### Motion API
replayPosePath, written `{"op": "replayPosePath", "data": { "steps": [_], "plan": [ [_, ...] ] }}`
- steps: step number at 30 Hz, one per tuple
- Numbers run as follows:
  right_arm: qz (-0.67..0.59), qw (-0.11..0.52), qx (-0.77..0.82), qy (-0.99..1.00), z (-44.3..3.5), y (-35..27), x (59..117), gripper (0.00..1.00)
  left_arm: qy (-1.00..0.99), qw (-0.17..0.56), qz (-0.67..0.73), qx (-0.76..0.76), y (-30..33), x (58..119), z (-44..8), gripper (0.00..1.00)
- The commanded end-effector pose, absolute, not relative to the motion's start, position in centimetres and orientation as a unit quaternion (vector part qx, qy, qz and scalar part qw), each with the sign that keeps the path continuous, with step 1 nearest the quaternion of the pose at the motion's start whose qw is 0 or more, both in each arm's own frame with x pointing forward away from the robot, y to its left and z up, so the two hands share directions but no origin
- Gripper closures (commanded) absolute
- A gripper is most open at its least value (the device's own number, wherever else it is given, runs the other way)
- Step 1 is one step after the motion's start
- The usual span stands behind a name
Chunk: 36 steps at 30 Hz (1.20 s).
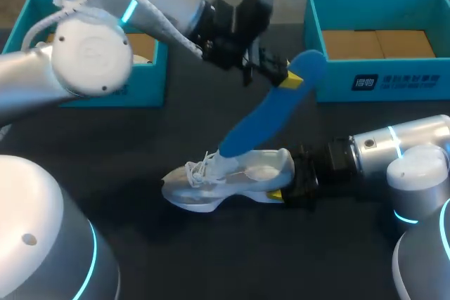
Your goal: Take the shoe out of the shoebox, open the shoe tongue, remove and reinsert the insole, then place the shoe into the shoebox
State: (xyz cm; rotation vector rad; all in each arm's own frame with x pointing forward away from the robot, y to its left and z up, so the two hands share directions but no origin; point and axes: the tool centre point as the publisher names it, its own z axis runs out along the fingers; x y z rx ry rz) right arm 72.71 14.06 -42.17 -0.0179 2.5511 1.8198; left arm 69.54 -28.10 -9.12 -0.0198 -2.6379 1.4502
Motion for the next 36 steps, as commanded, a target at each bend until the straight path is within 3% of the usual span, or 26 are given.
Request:
{"op": "replayPosePath", "data": {
  "steps": [1,22,36],
  "plan": [
    [0.580,0.004,-0.006,0.815,-42.4,14.2,72.6,1.00,-0.870,0.060,0.489,-0.007,-26.6,68.5,-7.4,1.00],
    [0.580,0.004,-0.006,0.815,-42.4,14.2,72.6,1.00,-0.868,0.061,0.493,-0.011,-26.5,68.4,-6.8,1.00],
    [0.580,0.004,-0.006,0.815,-42.4,14.2,72.6,1.00,-0.798,0.095,0.594,-0.030,-28.0,66.5,-2.1,1.00]
  ]
}}
